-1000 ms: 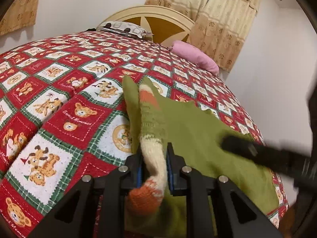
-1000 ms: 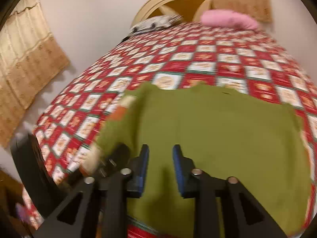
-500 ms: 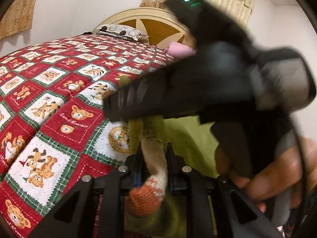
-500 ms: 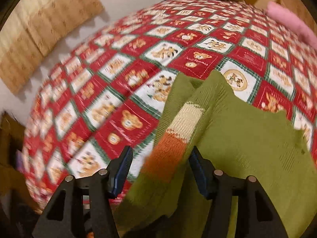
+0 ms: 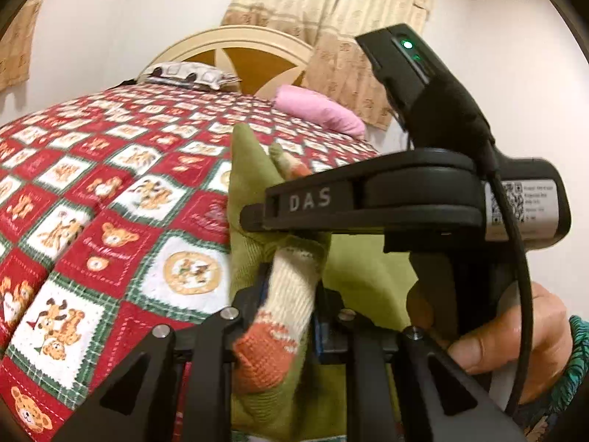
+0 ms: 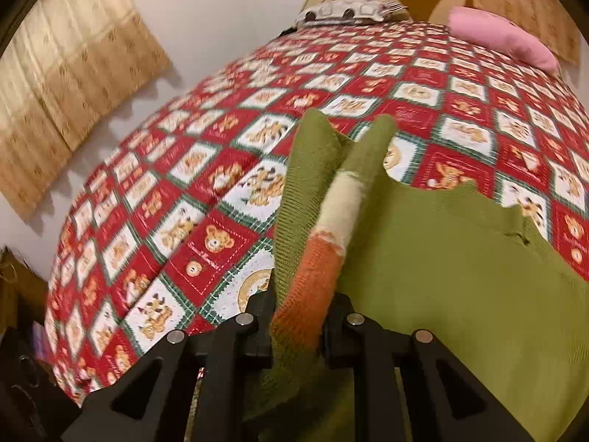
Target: Fold small clothes
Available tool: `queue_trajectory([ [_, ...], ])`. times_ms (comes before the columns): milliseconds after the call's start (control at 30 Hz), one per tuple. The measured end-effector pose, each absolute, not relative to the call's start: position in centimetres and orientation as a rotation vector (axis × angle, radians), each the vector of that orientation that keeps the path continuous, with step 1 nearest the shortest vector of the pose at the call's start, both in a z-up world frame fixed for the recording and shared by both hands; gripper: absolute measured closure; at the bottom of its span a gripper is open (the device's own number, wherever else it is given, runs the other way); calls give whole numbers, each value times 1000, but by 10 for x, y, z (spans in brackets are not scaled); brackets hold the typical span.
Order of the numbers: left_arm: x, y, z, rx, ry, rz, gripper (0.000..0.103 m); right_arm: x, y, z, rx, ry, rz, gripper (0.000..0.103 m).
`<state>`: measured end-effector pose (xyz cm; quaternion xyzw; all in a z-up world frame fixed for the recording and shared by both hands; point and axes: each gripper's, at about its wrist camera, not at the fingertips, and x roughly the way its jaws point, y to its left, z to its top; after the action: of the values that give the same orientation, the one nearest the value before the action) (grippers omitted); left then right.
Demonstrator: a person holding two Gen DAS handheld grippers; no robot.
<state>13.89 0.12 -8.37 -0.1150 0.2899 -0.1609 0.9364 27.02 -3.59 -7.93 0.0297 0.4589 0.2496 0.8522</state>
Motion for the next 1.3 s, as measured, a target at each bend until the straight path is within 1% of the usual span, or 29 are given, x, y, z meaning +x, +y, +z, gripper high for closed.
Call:
queue_trajectory([
  [200,131,-34,-74,-173,587,-396,84,260,-76,-67,136,933,503,87],
  [567,129,-113,-77,-44,603,-504,84,241,-184,-76,302,912,430,88],
  [1000,114,-195,-79,43,634,-609,84,214,-277,-85,292,902,367,88],
  [1167,108,-218,-92,79,665,-634,84,203,-308,-101,326,911,335,88],
  [1267,111,-215,-97,57,700,-641,84,202,-320,-117,403,920,352,85],
  [1300,113,-211,-97,38,711,-643,84,203,-322,-119,424,916,359,82],
])
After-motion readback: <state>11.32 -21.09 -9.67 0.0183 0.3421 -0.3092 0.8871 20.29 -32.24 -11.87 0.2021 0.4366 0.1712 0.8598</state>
